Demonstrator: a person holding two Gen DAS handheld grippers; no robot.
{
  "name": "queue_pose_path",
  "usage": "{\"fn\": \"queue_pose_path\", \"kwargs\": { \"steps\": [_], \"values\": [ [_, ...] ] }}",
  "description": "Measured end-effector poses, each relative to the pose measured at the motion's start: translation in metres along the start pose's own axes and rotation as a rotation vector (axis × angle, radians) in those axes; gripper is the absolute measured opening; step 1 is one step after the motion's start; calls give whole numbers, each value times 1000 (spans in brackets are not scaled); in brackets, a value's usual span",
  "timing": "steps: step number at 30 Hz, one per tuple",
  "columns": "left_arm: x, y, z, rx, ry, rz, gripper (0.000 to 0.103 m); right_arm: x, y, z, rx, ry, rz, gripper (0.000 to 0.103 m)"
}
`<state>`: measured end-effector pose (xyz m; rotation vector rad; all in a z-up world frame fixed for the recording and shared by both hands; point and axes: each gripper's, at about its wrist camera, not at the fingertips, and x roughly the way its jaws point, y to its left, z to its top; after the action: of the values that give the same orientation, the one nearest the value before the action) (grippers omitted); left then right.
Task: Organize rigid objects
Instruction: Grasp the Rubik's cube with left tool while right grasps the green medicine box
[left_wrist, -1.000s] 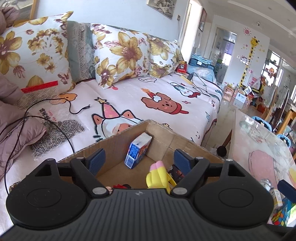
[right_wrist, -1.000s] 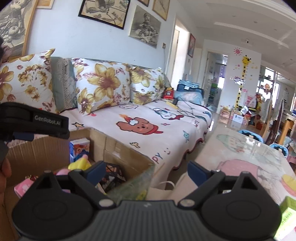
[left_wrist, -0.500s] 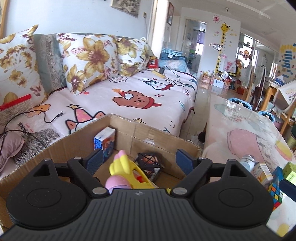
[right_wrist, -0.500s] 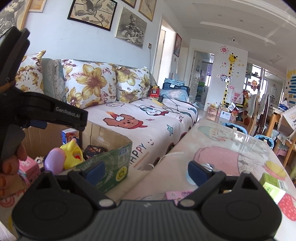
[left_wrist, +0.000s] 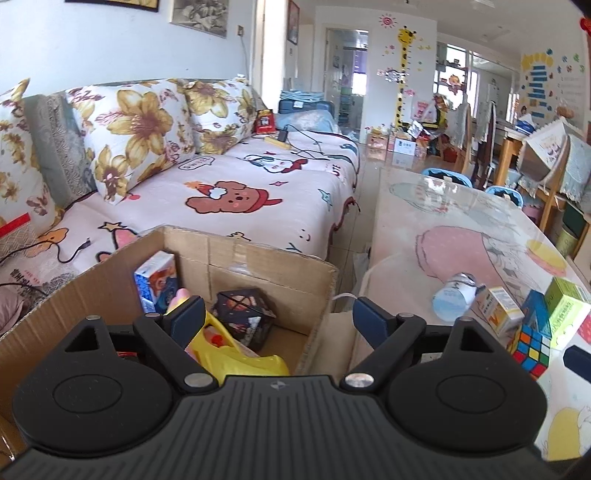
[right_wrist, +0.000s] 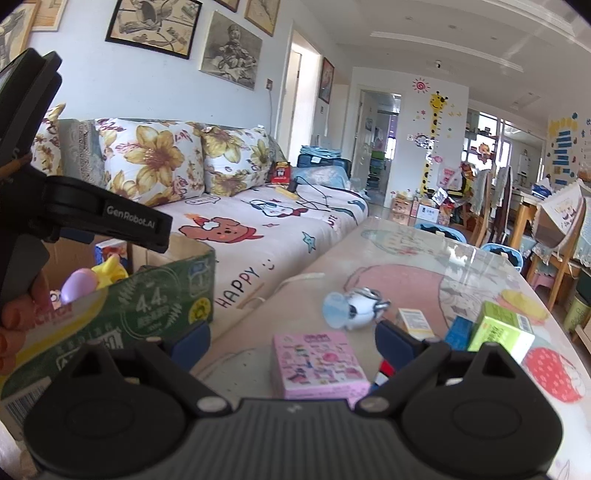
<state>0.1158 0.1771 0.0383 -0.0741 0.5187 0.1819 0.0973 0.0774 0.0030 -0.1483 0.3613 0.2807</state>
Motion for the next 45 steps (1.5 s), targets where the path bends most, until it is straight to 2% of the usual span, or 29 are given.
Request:
{"fn": "queue_pose_path", "kwargs": {
  "steps": [17,23,28,35,41,45],
  "values": [
    [11,-25,-9,163,7,-73,103,-9,-52,-21,85,4,-72,96],
    [13,-34,-12,197,0,-142,103,-11,-83,-27,143,5,-121,96],
    [10,-45,-17,248,-15,-203,103,-9,-118,-32,239,11,-171,98],
    [11,-69,-31,340,-22,-301,103,15,-162,-42,322,41,-238,99],
    [20,-93,-45,402,-8,-350,103,43,-182,-42,346,42,-225,100],
    [33,-109,-44,427,-4,-348,103,58,-192,-41,355,51,-208,102]
  ]
}}
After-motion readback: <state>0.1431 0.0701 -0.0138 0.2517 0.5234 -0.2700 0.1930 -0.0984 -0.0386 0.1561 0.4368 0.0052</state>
